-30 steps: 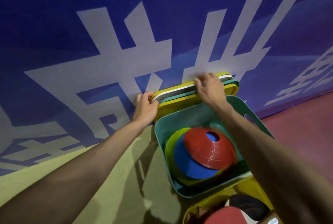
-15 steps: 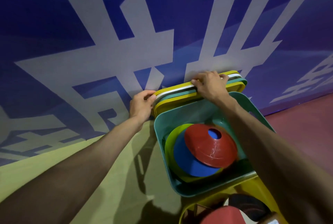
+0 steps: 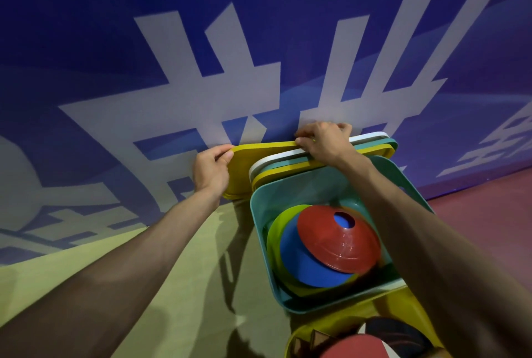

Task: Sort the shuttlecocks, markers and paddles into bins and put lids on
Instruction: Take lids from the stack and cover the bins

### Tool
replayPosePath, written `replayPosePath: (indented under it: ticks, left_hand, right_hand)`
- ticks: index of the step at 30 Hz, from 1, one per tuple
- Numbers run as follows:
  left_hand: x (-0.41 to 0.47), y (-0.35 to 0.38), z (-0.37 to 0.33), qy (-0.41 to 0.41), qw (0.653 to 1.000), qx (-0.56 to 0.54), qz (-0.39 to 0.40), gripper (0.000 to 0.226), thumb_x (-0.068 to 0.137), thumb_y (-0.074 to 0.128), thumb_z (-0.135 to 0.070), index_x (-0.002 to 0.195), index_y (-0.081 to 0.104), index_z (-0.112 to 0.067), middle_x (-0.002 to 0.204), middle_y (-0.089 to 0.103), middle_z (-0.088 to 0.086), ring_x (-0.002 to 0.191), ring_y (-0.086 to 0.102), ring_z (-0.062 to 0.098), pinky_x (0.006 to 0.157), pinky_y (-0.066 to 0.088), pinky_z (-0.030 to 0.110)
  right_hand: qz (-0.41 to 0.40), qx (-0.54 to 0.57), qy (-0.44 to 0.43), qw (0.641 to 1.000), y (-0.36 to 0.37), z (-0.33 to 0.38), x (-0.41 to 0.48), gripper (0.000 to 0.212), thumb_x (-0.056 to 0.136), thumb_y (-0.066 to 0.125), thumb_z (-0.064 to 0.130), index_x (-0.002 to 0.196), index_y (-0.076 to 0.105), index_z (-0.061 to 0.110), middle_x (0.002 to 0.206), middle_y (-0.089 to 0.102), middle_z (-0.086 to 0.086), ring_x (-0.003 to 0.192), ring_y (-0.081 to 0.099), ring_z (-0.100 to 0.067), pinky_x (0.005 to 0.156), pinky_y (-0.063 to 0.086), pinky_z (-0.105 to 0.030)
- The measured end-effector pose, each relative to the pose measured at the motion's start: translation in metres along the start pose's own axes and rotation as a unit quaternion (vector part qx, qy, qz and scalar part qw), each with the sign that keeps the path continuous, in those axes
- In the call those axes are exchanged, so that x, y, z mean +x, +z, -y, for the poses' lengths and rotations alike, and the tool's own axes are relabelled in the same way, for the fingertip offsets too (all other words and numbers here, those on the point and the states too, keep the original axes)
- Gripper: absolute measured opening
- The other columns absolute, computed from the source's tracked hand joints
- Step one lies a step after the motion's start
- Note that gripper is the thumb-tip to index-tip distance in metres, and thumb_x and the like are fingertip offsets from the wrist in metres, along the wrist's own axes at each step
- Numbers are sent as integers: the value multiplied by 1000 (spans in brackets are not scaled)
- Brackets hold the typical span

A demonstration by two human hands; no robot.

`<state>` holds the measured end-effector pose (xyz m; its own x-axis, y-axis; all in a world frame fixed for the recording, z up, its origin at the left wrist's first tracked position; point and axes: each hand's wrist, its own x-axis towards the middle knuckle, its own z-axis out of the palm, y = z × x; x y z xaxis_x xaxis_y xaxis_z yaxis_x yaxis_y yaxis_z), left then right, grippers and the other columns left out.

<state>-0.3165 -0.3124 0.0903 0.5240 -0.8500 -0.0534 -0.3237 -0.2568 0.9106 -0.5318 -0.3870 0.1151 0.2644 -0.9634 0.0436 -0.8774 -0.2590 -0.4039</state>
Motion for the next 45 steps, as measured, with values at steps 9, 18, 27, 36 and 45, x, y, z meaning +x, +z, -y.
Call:
replayPosePath:
  ticks: [9, 18, 27, 36, 45]
  left_hand:
    - [1, -77, 3, 4, 995, -20, -101, 20, 92, 59, -17, 108, 72, -16, 108, 69, 2, 101, 63, 21, 91, 53, 44]
    - [-13, -196, 24, 7, 986, -41, -161, 19, 91, 59, -16, 105, 72, -17, 97, 69, 0, 85, 65, 20, 85, 56, 44]
    - [-70, -318, 66, -33, 966, -74, -244, 26, 94, 56, -29, 114, 66, -17, 116, 64, 4, 101, 59, 20, 86, 51, 36]
    - [-105, -413, 105, -273, 831, -470, -119, 81, 81, 58, -62, 146, 26, -26, 147, 34, 20, 118, 51, 45, 88, 51, 55]
    - [-116, -447, 130, -268, 778, -532, -200, 9, 87, 56, -1, 89, 48, -4, 112, 56, 21, 91, 61, 34, 86, 55, 50]
  right_hand:
    - [15, -16, -61, 998, -3, 61, -9, 33, 99, 41, 40, 121, 62, 27, 120, 65, -3, 115, 52, -24, 105, 21, -45]
    - [-2, 12, -129, 992, 5, 166, -32, 22, 99, 47, 23, 109, 66, 20, 111, 68, -5, 110, 55, -27, 95, 26, -37]
    - [-45, 41, -199, 978, 35, 297, -87, 19, 95, 51, 18, 102, 69, 19, 111, 68, -3, 110, 56, -24, 88, 24, -33]
    - [-68, 53, -265, 960, 88, 389, -139, 19, 97, 51, 20, 104, 69, 18, 105, 67, -1, 103, 56, -20, 104, 23, -38]
    - [-26, 71, -283, 956, 127, 411, -194, 14, 93, 58, 20, 100, 70, 20, 102, 66, 5, 99, 56, -15, 95, 34, -36]
